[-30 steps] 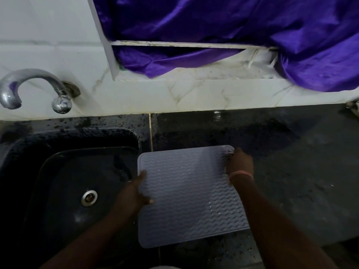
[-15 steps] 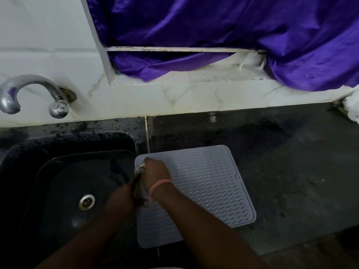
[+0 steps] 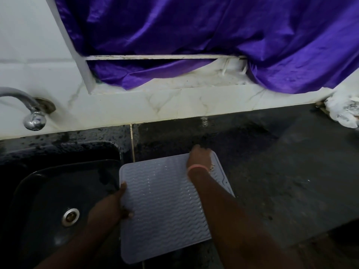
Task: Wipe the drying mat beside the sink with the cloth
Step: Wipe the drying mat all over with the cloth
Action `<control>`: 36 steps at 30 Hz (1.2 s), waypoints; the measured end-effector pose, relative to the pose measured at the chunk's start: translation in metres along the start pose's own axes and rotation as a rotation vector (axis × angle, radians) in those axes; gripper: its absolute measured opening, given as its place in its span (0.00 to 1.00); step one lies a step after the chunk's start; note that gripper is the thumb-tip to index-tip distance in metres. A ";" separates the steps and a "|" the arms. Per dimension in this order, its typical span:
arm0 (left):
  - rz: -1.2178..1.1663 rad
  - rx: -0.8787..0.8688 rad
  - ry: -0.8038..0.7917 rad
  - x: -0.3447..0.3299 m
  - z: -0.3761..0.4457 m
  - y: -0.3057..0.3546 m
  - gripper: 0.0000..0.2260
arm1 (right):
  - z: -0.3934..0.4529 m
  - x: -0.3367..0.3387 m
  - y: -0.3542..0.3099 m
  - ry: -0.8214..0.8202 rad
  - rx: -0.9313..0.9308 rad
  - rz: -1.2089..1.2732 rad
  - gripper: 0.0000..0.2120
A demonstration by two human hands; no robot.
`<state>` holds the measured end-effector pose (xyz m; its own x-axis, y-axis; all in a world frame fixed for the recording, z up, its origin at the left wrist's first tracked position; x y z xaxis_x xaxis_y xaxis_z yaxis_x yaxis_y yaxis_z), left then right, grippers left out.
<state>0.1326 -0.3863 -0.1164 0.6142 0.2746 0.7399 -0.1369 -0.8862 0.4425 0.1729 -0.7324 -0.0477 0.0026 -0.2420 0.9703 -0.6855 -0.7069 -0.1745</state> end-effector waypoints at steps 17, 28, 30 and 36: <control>-0.088 -0.033 0.012 0.010 -0.010 0.011 0.52 | -0.019 0.009 0.068 0.042 0.007 -0.085 0.14; -0.052 0.033 0.127 0.012 -0.013 -0.001 0.28 | -0.187 -0.045 -0.134 -0.356 0.408 0.358 0.08; -0.133 -0.002 0.074 0.009 -0.014 0.001 0.44 | -0.152 -0.024 -0.097 -0.271 0.308 0.455 0.05; -0.227 -0.028 0.097 0.007 -0.014 -0.001 0.52 | -0.030 0.038 0.088 0.043 -0.151 0.153 0.10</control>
<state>0.1266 -0.3785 -0.1043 0.5546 0.5008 0.6645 -0.0266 -0.7875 0.6158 0.0907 -0.7838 -0.0209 -0.1389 -0.3080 0.9412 -0.7766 -0.5558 -0.2965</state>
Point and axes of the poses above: each hand's wrist, its own z-axis towards the middle knuckle, its own x-axis out of the back of the hand, y = z × x, the point moved 8 cm from there along z, towards the middle knuckle, and after that the axes turned 7 degrees about -x, right-handed, at the moved point
